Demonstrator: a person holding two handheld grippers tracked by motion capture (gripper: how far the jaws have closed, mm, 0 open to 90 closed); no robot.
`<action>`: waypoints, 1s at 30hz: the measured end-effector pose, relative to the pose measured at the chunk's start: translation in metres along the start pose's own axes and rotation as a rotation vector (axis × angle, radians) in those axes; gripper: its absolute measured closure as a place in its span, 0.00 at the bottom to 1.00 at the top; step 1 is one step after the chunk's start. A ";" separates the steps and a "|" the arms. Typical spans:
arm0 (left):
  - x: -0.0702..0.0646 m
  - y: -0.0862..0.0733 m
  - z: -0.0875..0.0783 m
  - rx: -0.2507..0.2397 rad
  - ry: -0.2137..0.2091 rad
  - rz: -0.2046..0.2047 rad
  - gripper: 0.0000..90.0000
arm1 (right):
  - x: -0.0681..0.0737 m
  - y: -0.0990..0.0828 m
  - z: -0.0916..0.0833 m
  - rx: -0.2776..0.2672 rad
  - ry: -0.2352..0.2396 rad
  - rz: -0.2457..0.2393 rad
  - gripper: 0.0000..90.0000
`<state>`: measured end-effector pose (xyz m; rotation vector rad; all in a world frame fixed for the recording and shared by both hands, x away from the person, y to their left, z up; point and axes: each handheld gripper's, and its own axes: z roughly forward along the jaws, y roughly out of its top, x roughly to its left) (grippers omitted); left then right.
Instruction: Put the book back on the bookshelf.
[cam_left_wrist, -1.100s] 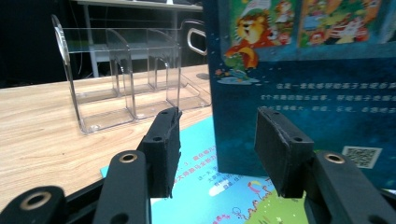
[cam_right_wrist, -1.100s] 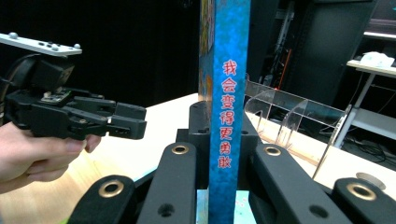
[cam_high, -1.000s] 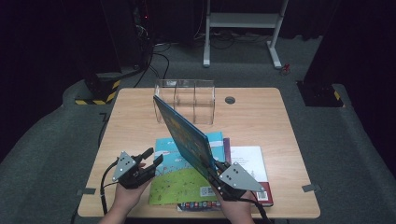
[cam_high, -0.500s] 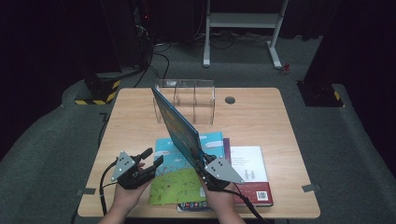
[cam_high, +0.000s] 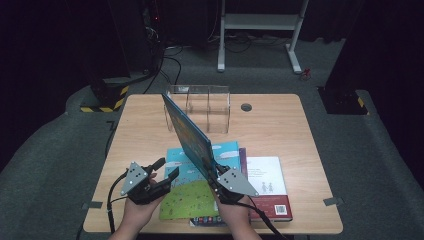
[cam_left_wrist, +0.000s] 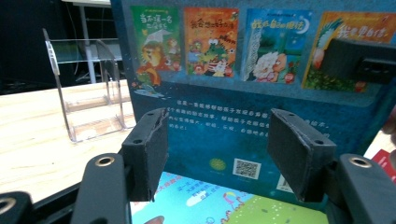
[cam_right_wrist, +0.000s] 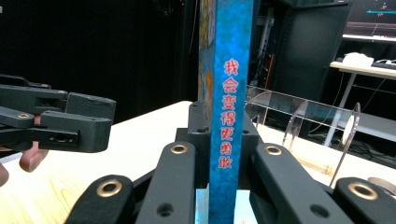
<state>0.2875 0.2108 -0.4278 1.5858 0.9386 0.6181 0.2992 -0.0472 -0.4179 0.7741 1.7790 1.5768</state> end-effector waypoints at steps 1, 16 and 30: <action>-0.001 0.001 0.000 0.001 -0.003 -0.002 0.43 | 0.001 -0.002 0.000 0.015 -0.003 0.002 0.90; -0.007 0.008 -0.002 -0.011 -0.008 0.004 0.43 | -0.002 -0.018 0.000 0.079 0.011 0.042 0.90; -0.004 0.008 -0.002 -0.013 -0.001 -0.005 0.43 | -0.011 -0.035 -0.011 0.171 -0.008 0.063 0.89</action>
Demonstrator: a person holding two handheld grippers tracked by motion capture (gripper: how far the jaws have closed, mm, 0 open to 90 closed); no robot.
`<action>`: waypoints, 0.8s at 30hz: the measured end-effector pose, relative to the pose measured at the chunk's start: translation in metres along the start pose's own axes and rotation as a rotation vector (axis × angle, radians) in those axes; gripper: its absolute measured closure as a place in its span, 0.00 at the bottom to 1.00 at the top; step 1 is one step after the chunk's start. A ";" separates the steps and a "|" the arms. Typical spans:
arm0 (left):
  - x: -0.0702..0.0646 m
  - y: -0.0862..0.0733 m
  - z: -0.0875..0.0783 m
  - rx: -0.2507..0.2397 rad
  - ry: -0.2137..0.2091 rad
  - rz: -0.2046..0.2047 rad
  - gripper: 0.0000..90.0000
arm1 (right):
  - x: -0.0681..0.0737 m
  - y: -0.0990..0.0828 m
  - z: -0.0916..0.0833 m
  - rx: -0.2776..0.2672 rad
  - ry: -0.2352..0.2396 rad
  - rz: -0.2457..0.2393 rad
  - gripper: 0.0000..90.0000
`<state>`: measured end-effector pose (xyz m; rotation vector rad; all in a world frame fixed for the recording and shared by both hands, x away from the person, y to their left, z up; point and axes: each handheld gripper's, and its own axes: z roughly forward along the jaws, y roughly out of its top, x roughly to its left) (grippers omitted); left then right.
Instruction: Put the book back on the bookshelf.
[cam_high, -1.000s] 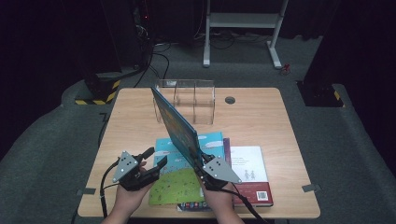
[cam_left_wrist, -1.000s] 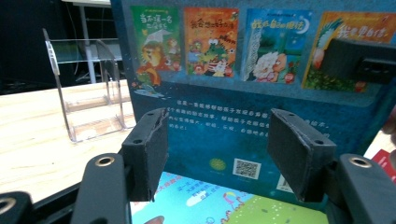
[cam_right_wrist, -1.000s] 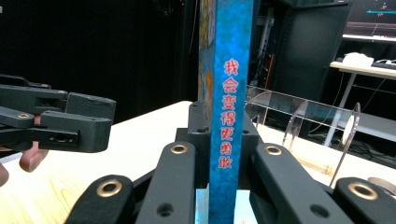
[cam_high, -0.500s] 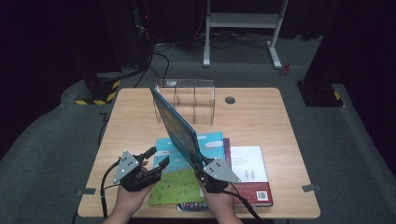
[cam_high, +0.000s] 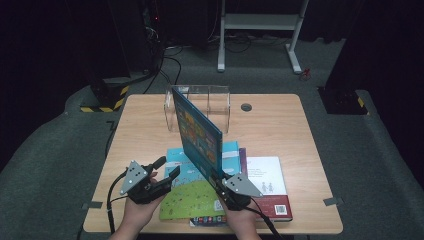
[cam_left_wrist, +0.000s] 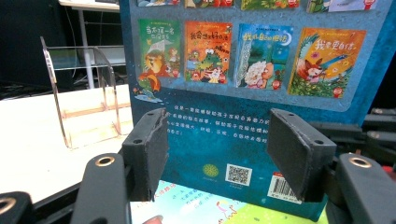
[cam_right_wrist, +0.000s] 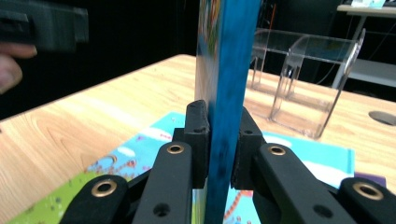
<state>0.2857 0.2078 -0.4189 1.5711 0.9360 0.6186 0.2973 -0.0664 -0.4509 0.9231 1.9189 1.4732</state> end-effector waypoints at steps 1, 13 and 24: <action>0.000 0.000 0.000 0.000 0.000 0.001 0.43 | 0.001 -0.002 -0.001 0.000 -0.006 -0.008 0.90; -0.002 0.003 -0.002 -0.009 -0.010 -0.005 0.43 | 0.023 -0.001 0.003 0.015 -0.036 -0.025 0.92; -0.011 0.009 -0.006 -0.023 -0.035 0.010 0.42 | 0.034 -0.001 0.015 0.013 -0.038 -0.005 0.92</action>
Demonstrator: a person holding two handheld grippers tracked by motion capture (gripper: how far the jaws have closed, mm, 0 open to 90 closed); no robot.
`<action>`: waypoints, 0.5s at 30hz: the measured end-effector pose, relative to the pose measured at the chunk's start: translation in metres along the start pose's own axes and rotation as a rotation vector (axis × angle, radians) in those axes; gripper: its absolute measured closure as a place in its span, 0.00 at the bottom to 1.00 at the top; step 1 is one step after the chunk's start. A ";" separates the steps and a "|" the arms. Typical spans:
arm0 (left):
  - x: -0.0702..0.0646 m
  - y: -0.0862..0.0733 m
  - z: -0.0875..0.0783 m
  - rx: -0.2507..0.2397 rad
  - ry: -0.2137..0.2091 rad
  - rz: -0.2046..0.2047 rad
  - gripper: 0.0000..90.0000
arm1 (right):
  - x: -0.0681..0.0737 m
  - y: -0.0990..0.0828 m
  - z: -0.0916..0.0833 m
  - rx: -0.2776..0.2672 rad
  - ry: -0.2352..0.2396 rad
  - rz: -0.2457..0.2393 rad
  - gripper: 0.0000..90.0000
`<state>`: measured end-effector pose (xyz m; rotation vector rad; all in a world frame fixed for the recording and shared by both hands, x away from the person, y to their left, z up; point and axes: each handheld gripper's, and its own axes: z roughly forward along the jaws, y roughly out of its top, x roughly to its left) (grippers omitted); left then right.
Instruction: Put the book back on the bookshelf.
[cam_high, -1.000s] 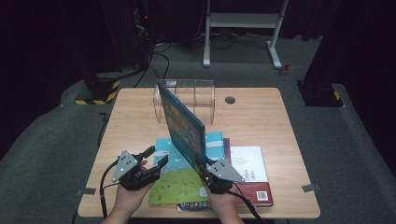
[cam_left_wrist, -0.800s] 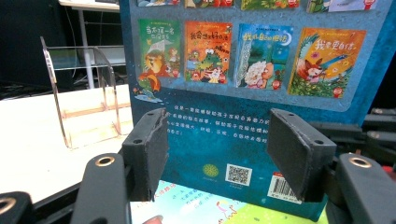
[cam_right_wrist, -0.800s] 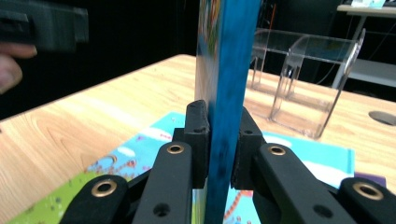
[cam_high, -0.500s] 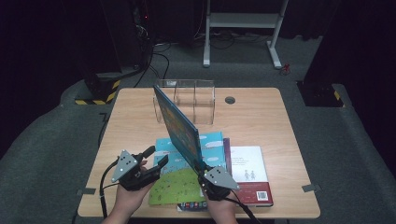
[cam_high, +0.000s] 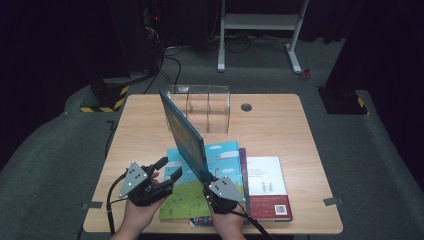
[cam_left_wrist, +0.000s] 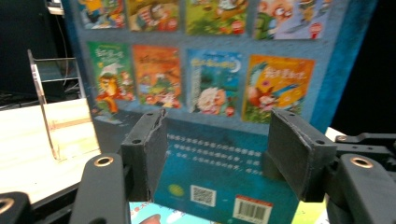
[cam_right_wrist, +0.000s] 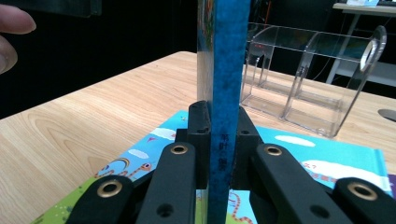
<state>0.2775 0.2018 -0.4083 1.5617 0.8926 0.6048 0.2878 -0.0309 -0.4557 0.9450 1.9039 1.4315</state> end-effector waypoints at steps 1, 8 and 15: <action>-0.001 0.001 0.000 -0.001 -0.006 -0.003 0.42 | 0.001 0.000 0.001 -0.001 -0.001 0.003 0.92; -0.009 0.005 -0.001 -0.011 -0.029 0.004 0.41 | 0.010 0.000 0.006 0.000 -0.001 0.011 0.91; -0.018 0.008 0.001 -0.018 -0.038 -0.004 0.33 | 0.017 -0.001 0.011 -0.005 0.008 0.013 0.91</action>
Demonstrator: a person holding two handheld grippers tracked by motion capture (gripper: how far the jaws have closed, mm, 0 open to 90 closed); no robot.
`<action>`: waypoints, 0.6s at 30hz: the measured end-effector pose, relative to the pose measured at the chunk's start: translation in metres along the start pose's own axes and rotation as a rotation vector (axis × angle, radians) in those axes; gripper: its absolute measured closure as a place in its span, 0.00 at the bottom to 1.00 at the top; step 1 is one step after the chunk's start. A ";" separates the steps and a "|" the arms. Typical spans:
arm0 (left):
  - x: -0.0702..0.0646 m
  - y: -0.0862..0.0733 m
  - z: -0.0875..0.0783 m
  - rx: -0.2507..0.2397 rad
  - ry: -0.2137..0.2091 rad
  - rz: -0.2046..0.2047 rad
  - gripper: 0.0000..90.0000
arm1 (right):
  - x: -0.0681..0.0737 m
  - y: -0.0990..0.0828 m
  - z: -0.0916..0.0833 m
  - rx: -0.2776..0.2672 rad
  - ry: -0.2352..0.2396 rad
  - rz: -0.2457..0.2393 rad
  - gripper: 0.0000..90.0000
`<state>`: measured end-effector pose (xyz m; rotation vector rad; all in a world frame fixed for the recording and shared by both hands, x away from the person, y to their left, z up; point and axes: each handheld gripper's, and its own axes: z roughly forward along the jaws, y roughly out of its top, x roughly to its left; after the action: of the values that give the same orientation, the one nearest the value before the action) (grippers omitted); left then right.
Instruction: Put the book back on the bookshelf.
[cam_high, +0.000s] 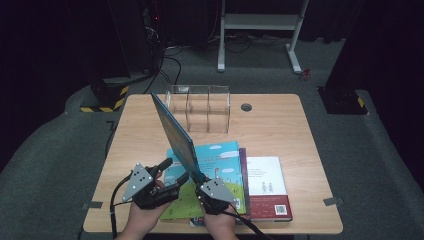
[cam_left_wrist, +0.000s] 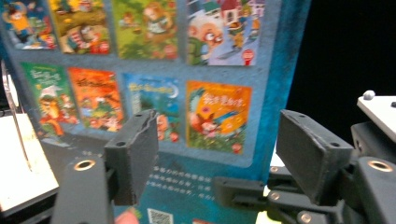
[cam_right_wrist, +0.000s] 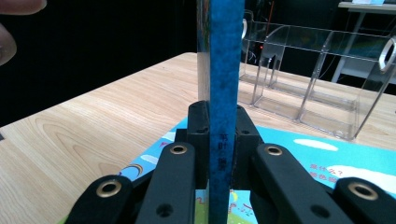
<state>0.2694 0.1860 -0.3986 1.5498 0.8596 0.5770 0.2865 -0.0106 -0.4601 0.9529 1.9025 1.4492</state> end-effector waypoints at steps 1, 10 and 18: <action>-0.001 0.000 0.001 0.000 0.000 -0.001 0.33 | 0.000 0.000 0.000 0.000 0.000 0.000 0.91; -0.009 0.002 0.008 0.010 0.018 0.010 0.29 | 0.005 0.000 0.004 -0.002 0.014 0.004 0.91; -0.015 0.005 0.015 0.004 0.074 -0.019 0.28 | 0.007 -0.001 0.006 -0.004 0.022 0.019 0.91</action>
<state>0.2730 0.1647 -0.3943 1.5301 0.9311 0.6231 0.2867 -0.0017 -0.4629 0.9590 1.9107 1.4799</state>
